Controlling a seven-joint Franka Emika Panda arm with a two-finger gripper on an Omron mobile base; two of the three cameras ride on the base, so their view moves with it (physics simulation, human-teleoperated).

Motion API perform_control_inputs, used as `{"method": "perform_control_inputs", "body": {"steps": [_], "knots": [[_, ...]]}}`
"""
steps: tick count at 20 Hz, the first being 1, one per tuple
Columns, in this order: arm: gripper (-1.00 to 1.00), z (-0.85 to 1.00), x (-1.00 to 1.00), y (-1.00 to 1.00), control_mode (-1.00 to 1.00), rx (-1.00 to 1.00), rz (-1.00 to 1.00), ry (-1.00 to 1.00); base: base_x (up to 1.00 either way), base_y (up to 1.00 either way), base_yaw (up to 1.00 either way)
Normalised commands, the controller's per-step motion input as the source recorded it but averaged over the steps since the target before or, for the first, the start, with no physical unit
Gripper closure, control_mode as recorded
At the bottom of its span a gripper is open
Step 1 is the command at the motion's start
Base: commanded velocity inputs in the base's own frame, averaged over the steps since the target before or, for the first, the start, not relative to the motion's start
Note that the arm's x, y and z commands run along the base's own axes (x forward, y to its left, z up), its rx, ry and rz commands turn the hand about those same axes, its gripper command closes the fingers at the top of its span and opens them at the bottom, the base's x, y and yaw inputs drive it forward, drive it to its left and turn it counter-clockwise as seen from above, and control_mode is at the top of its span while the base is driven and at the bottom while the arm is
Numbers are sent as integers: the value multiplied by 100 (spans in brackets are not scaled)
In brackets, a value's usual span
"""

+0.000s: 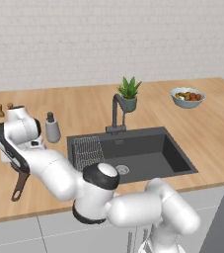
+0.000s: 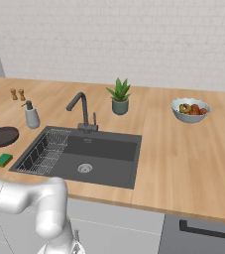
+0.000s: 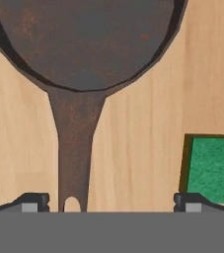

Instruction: Pick the pan and sponge and place them into the sink. Then turn on the water.

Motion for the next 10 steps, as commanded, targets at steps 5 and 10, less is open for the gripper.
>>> {"method": "perform_control_inputs", "body": {"steps": [5,10], "knots": [[-100,-30,-17,6,-100,0,3,0,0,0,0],[-100,-44,-19,11,-100,0,2,0,0,0,0]]}}
